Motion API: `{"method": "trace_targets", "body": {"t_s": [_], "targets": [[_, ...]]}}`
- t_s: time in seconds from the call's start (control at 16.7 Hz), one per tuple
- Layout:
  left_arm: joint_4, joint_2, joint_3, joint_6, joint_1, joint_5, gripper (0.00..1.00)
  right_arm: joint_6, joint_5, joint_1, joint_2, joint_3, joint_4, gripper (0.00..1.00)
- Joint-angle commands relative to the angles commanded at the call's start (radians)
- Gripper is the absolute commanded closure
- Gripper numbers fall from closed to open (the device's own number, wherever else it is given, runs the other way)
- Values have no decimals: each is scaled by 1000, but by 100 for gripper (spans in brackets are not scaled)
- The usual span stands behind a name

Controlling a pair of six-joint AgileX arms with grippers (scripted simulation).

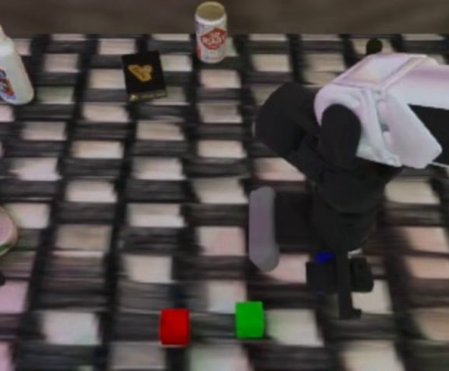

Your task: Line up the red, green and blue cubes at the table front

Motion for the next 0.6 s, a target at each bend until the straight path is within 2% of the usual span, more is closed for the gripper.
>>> {"method": "trace_targets", "body": {"t_s": [0.24, 0.6], "targets": [[0, 0, 0, 0, 0, 0, 0, -6, -1, 39, -117, -122, 46, 100], [0, 0, 0, 0, 0, 0, 0, -5, -1, 37, -111, -137, 61, 100]]}}
